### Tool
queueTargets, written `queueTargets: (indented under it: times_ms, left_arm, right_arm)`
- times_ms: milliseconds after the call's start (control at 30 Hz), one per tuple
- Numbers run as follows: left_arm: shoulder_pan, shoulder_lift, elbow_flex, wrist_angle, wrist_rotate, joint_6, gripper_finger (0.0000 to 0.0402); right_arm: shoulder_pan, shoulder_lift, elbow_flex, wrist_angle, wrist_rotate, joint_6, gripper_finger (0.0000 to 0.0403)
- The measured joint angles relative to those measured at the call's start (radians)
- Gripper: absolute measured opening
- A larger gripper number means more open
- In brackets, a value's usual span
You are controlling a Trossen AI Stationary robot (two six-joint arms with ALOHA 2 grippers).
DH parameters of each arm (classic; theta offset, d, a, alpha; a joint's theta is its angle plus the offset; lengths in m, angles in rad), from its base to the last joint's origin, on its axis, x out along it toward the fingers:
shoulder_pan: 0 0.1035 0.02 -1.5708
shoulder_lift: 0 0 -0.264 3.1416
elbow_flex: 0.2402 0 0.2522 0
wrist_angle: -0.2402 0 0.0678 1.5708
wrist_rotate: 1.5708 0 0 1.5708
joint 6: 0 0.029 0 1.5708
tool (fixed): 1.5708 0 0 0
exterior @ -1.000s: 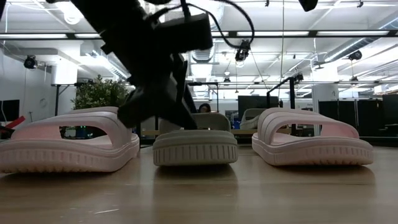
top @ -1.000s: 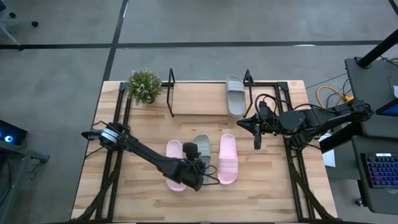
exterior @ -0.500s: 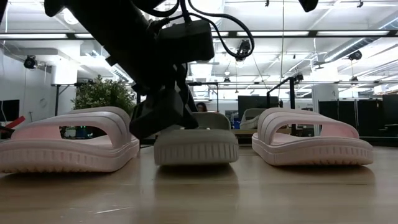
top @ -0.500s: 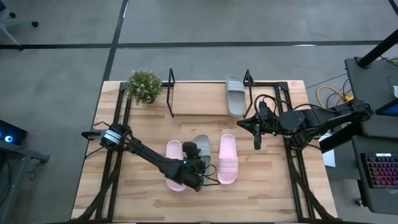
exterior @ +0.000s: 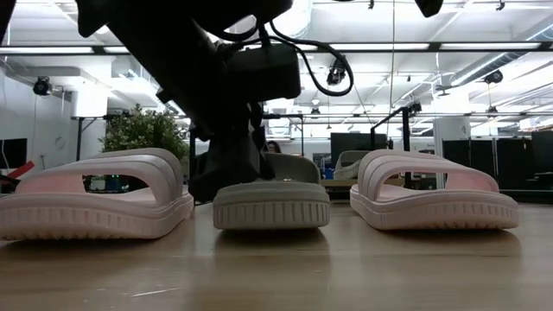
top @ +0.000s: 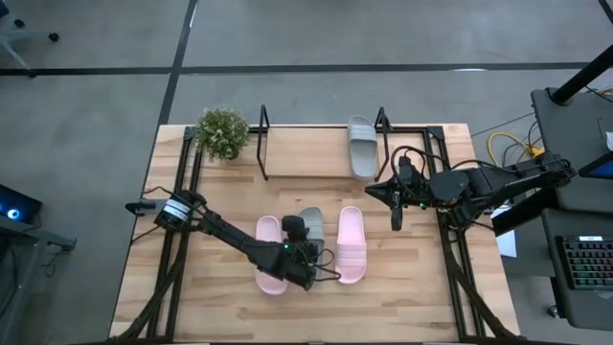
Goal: Pick and place slides into the shelf
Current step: Put the gray slipper on the shelf
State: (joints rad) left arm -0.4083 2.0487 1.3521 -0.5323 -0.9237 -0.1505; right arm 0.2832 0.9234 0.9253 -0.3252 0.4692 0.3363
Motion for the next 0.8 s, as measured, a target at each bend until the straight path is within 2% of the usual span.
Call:
queueTargets:
  times_ms: [100,433,567,800]
  left_arm:
    - [0.003,0.000,0.000,0.001,0.000,0.000,0.0009]
    - [0.010,-0.018,0.007,-0.001,-0.002,0.012,0.0002]
    - [0.012,-0.054,0.010,0.000,-0.043,0.064,0.0001]
    - [0.043,-0.135,0.054,0.002,-0.055,0.163,0.0001]
  right_arm:
    - [0.000,0.000,0.000,-0.016,0.000,0.000,0.0013]
    - [0.000,-0.006,0.000,-0.023,0.003,0.000,0.0013]
    - [0.000,-0.022,0.000,-0.021,0.003,-0.004,0.0013]
    - [0.000,-0.062,0.000,-0.018,0.003,-0.007,0.0013]
